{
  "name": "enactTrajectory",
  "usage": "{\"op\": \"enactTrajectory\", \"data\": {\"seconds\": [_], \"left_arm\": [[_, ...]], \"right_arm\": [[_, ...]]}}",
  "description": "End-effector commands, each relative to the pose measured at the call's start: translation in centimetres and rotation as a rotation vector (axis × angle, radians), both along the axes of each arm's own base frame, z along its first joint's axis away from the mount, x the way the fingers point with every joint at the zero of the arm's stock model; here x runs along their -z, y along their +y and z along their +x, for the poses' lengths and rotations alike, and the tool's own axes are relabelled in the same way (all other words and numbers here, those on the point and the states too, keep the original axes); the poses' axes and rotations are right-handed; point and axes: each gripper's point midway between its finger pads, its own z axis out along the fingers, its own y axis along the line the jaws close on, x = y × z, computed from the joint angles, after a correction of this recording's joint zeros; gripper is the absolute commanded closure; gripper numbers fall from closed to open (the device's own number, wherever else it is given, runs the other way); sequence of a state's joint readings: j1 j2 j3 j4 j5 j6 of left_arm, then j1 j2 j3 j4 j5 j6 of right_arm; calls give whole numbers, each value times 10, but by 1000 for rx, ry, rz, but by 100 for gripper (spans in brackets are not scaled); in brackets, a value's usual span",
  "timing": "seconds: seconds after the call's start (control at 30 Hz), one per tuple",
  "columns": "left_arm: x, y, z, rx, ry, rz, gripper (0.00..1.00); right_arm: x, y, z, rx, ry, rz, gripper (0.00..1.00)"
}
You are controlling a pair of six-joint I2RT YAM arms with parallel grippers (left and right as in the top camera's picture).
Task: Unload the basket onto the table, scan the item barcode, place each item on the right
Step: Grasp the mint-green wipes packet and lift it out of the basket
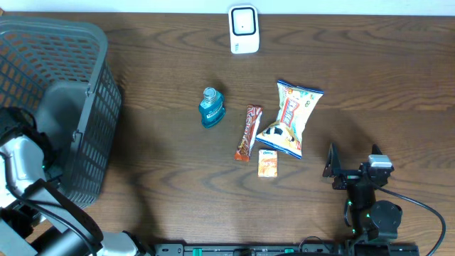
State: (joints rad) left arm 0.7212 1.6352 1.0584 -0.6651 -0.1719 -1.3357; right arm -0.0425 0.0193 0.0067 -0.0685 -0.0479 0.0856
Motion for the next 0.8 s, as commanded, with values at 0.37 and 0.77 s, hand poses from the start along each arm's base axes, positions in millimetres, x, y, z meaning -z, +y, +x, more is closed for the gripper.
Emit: {"op": "enactTrajectory", "data": {"seconds": [0.37,0.77], "left_arm": [[61,24,-39,-39,194,-51,10],[65,16,-16,121,128,-139,93]], "right_arm": [[1,0,0,-1,3,-12,1],[1,0,0,-1,3,-12,1]]}}
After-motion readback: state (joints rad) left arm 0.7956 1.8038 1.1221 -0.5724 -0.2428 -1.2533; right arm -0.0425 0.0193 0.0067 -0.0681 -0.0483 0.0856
